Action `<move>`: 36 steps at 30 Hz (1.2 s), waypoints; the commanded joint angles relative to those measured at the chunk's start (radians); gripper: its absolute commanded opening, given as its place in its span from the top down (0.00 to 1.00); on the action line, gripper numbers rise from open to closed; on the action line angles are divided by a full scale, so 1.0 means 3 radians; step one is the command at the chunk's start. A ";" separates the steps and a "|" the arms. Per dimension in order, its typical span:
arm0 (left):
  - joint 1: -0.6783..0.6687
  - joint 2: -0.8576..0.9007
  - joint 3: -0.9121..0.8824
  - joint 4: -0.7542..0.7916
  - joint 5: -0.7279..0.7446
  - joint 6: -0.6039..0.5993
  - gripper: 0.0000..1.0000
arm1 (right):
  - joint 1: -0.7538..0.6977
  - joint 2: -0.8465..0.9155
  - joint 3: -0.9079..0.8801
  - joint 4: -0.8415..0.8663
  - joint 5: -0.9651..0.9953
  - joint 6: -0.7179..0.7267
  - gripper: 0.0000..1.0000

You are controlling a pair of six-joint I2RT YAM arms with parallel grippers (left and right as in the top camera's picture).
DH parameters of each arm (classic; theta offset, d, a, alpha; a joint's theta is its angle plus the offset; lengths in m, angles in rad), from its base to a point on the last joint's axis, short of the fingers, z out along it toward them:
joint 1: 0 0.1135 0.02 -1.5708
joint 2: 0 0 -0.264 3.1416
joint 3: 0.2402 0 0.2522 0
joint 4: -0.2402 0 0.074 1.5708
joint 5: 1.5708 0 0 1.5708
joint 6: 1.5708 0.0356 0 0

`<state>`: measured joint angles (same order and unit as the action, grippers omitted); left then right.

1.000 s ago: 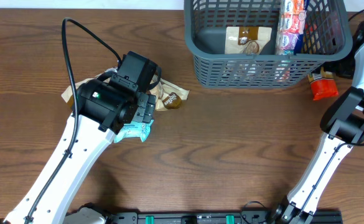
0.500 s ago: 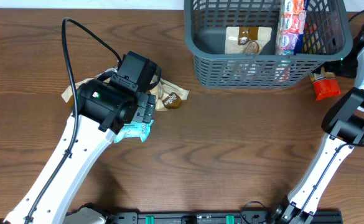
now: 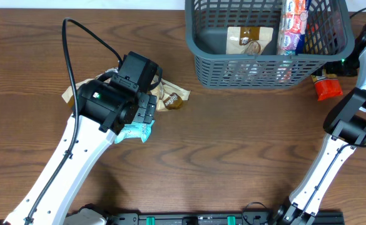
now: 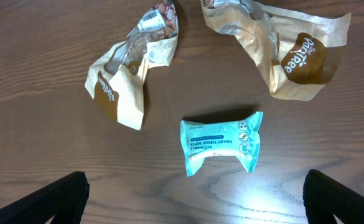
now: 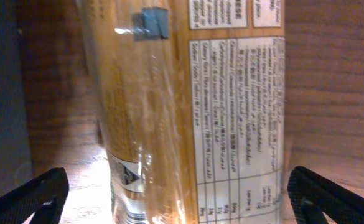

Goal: Pack container
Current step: 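Lift the spaghetti package upright with the right gripper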

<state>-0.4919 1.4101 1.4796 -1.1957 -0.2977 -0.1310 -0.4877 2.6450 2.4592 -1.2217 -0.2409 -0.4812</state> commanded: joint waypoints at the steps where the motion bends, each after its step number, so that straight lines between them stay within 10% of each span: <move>1: 0.0015 0.0027 -0.0013 -0.0003 -0.0010 -0.0039 0.01 | -0.0013 0.0027 -0.0060 -0.0004 0.0130 -0.0070 0.01; 12: 0.0015 0.0027 -0.0013 -0.0003 -0.0009 -0.0039 0.01 | -0.0015 0.0027 -0.0456 0.0163 0.0144 -0.0042 0.06; 18: 0.0015 0.0027 -0.0013 -0.0001 -0.0010 -0.0038 0.01 | -0.0018 0.0025 -0.0524 0.0282 0.0168 0.0249 0.98; 36: 0.0015 0.0027 -0.0013 -0.0003 -0.0009 -0.0039 0.02 | -0.0347 -0.0463 0.0502 -0.0045 0.0168 0.1170 0.99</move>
<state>-0.4919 1.4105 1.4796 -1.1965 -0.2977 -0.1310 -0.5377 2.5954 2.4779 -1.2366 -0.1852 -0.1894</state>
